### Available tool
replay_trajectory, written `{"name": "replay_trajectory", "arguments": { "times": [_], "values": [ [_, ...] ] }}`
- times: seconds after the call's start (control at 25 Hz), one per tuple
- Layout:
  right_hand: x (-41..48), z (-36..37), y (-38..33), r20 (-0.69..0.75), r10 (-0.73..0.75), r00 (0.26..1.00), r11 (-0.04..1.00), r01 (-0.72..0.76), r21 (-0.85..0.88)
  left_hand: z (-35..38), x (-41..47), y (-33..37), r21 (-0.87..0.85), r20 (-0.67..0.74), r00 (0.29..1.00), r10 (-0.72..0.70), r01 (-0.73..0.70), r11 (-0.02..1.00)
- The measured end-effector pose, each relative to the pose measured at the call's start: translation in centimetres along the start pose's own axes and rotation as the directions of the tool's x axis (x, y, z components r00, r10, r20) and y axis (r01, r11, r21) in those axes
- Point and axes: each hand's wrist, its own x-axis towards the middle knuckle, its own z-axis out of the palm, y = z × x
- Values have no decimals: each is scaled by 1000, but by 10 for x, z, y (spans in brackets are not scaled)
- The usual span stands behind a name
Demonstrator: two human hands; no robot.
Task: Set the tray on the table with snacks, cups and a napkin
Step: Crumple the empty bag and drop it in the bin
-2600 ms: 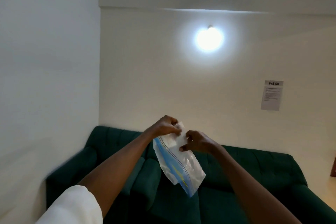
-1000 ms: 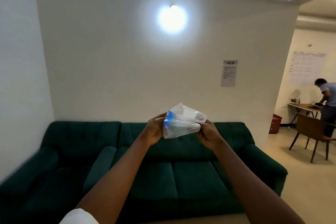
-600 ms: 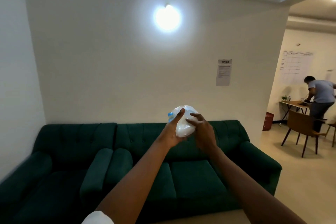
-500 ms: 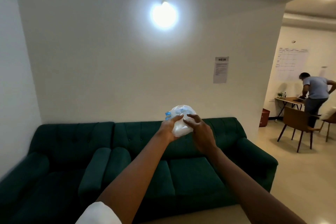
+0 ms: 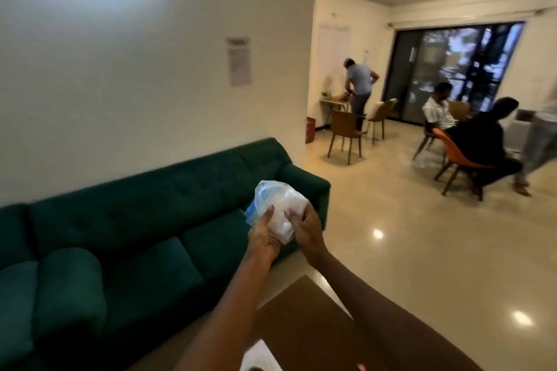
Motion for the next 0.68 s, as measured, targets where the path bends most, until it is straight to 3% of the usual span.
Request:
{"name": "replay_trajectory", "arguments": {
  "times": [0.16,0.24,0.36,0.52,0.68],
  "values": [
    [6,-136,34,2,131,991,991,-131,-25,36,8,-73,367,81,983,-164,123,922],
    [5,-201,44,19,211,977,977,-211,5,59,16,-112,455,125,956,-265,182,872],
    [6,-280,80,25,319,948,948,-319,17,87,46,-172,570,74,939,-336,237,787],
    [9,-386,159,-9,498,867,862,-494,113,113,82,-289,555,-124,894,-430,422,717],
    [4,-478,229,-214,655,724,744,-571,347,105,106,-399,416,-307,826,-473,564,713]
  ]
}}
